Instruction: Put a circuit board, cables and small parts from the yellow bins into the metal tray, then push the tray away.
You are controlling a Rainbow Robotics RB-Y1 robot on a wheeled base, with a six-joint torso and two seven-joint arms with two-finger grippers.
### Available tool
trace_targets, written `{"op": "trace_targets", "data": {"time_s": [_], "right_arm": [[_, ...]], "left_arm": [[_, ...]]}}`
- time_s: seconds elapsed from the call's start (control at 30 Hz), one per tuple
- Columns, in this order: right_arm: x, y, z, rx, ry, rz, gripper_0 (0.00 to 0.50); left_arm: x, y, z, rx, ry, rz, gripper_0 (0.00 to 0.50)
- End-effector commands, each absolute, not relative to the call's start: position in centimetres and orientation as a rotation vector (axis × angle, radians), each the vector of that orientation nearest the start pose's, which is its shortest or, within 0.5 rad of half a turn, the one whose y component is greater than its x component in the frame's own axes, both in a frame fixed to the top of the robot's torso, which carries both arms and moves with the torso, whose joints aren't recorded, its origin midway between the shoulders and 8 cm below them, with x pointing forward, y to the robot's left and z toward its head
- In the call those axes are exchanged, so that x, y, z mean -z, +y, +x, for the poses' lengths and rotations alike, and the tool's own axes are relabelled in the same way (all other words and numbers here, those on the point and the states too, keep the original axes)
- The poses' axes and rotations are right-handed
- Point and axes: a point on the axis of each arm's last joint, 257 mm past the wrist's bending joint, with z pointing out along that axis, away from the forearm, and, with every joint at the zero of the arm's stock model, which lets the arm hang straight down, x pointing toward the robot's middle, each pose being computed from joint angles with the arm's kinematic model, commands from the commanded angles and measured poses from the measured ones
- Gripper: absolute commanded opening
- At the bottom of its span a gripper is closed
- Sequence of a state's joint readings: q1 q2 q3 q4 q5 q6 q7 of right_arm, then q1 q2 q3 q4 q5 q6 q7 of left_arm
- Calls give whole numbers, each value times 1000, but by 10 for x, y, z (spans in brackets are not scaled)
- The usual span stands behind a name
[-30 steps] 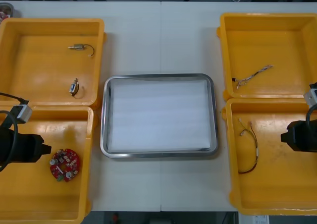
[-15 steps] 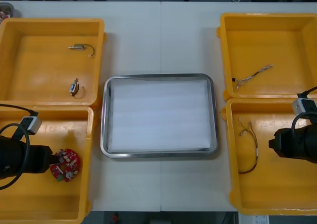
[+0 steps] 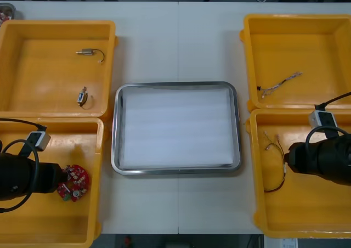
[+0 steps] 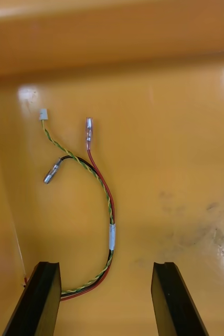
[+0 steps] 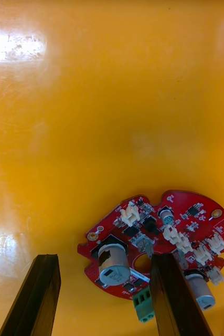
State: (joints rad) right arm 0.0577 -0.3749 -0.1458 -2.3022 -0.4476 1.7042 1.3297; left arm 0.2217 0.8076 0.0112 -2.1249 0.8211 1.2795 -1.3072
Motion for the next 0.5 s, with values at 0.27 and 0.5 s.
{"op": "trace_targets", "data": {"time_s": [0.27,0.5], "right_arm": [[299,-286,362,-104,2632,166,500],[317,-286,355,-86,2669,159,500]], "left_arm": [[330,339,324,118,2706,188,500],[330,338,323,122,2705,181,5]]}}
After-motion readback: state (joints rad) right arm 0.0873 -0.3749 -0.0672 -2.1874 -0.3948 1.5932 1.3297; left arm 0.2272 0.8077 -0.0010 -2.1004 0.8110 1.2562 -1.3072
